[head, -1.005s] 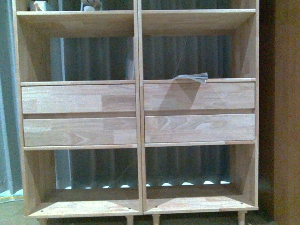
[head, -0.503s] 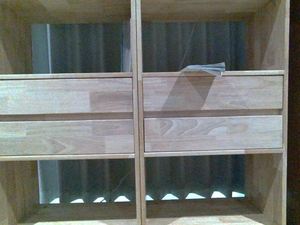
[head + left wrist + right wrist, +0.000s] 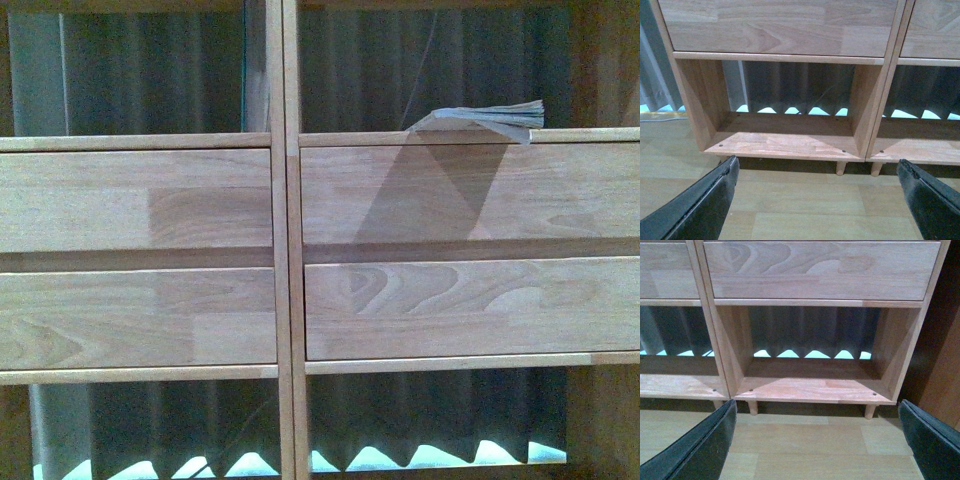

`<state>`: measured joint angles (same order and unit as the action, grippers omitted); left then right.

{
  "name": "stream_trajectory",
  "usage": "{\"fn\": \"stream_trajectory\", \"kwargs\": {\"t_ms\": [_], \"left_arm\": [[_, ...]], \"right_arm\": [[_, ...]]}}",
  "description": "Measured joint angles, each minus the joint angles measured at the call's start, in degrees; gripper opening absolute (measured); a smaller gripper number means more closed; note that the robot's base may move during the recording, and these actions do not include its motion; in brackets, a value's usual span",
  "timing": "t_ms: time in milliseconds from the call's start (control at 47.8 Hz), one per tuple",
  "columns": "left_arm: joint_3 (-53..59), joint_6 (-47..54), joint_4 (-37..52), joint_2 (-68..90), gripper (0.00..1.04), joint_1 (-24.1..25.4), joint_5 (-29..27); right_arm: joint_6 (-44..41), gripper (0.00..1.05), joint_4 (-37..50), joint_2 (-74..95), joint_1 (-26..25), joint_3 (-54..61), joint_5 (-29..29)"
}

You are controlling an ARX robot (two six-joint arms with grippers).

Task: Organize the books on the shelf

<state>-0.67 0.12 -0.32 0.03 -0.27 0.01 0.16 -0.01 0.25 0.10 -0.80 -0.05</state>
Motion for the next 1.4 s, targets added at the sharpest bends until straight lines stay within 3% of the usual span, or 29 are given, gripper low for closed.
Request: {"fn": "stream_trajectory", "kwargs": {"t_ms": [1403], "left_arm": [[0.0, 0.0, 0.0, 0.0, 0.97, 0.0, 0.0]], "right_arm": [[0.0, 0.98, 0.0, 0.0, 0.0, 0.0, 0.0]]}}
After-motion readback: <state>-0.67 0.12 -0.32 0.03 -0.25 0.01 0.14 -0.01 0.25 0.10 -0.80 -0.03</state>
